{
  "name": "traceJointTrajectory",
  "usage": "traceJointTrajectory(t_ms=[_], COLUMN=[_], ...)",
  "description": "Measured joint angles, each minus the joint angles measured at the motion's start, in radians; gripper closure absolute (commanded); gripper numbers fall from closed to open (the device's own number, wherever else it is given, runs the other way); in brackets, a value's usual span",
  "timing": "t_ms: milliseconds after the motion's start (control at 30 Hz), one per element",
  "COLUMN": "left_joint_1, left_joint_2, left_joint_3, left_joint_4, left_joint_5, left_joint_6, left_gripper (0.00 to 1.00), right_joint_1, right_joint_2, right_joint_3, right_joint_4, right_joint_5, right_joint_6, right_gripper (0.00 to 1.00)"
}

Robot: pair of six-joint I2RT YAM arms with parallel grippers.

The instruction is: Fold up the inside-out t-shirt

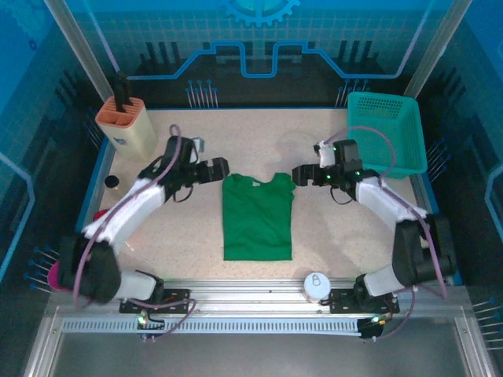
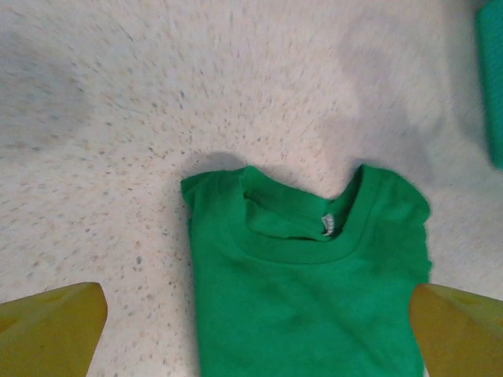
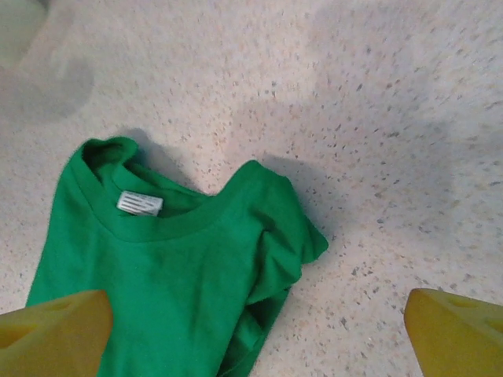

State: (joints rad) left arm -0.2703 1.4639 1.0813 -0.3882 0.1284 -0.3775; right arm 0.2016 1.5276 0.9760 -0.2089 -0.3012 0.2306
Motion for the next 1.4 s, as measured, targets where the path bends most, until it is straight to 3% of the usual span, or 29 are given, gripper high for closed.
traceJointTrajectory(t_ms=[67, 200, 533, 600, 733, 833, 1033, 1133, 1200, 1333, 1367, 1400], left_joint_1=[0.009, 0.027, 0.033, 0.034, 0.033, 0.019, 0.027, 0.035, 0.042, 0.044, 0.045, 0.047], left_joint_2=[0.185, 0.43, 0.592, 0.595, 0.615, 0.639, 0.677, 0.684, 0.692, 0.715, 0.716, 0.716], left_joint_3=[0.14, 0.307, 0.377, 0.378, 0.396, 0.4, 0.427, 0.429, 0.429, 0.428, 0.426, 0.424], left_joint_4=[-0.089, -0.18, -0.324, -0.325, -0.341, -0.344, -0.366, -0.37, -0.37, -0.36, -0.354, -0.345], left_joint_5=[0.068, 0.178, 0.285, 0.306, 0.352, 0.414, 0.463, 0.47, 0.472, 0.511, 0.528, 0.548], left_joint_6=[0.04, 0.067, 0.12, 0.129, 0.159, 0.179, 0.2, 0.201, 0.204, 0.228, 0.23, 0.235], left_gripper=[0.01, 0.01, 0.04, 0.07, 0.17, 0.18, 0.32, 0.45, 0.61, 0.83, 0.96, 1.0], right_joint_1=[0.0, 0.003, 0.025, 0.031, 0.033, 0.048, 0.051, 0.051, 0.051, 0.05, 0.048, 0.045], right_joint_2=[0.101, 0.275, 0.508, 0.528, 0.569, 0.595, 0.615, 0.627, 0.629, 0.629, 0.627, 0.623], right_joint_3=[0.091, 0.244, 0.416, 0.436, 0.467, 0.469, 0.47, 0.471, 0.47, 0.463, 0.458, 0.451], right_joint_4=[-0.067, -0.175, -0.395, -0.416, -0.447, -0.47, -0.503, -0.513, -0.515, -0.496, -0.483, -0.469], right_joint_5=[-0.026, -0.061, -0.137, -0.192, -0.256, -0.297, -0.337, -0.348, -0.358, -0.412, -0.435, -0.455], right_joint_6=[-0.013, -0.034, -0.141, -0.156, -0.191, -0.21, -0.227, -0.23, -0.229, -0.231, -0.228, -0.225], right_gripper=[0.16, 0.16, 0.21, 0.27, 0.48, 0.55, 0.71, 0.86, 0.97, 1.0, 1.0, 1.0])
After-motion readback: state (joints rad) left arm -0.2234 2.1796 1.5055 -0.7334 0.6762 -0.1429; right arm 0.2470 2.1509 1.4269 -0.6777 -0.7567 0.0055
